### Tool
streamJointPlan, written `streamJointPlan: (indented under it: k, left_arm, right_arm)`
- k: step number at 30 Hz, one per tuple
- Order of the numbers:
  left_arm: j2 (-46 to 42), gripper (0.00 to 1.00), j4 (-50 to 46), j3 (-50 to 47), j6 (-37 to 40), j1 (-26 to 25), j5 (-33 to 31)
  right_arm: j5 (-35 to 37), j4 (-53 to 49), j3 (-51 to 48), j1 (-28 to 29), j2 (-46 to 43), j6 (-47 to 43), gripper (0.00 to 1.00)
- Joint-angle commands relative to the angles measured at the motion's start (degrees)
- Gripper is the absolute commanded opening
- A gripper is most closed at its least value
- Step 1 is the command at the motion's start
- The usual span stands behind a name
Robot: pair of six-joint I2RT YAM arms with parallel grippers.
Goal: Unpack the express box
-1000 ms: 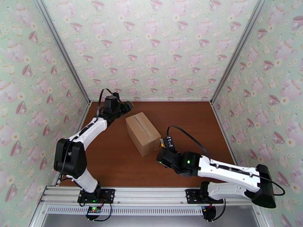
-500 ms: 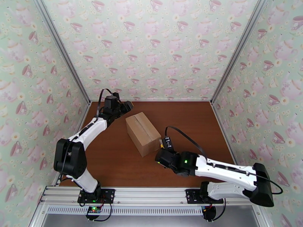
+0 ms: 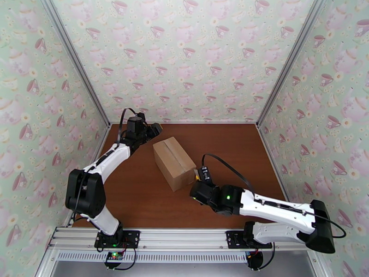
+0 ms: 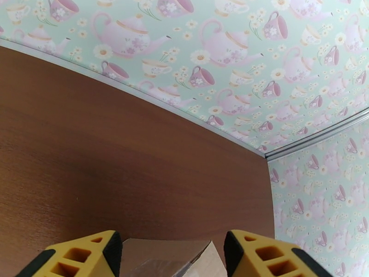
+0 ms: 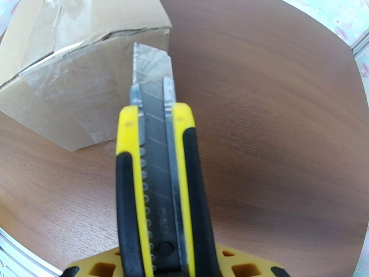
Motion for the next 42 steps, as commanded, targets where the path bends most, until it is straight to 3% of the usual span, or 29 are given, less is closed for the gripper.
streamJointPlan:
  k: [1, 42]
  left_arm:
    - [-1.7, 0.64, 1.3, -1.0, -0.5, 0.4, 1.1]
    - [-2.8, 0.64, 1.3, -1.7, -0.6, 0.8, 1.6]
  right_arm:
    - [1.4, 0.9, 1.1, 0.4, -0.5, -0.5, 0.00]
    - [1.6, 0.7, 4.3, 0.3, 3.8, -1.7, 0.00]
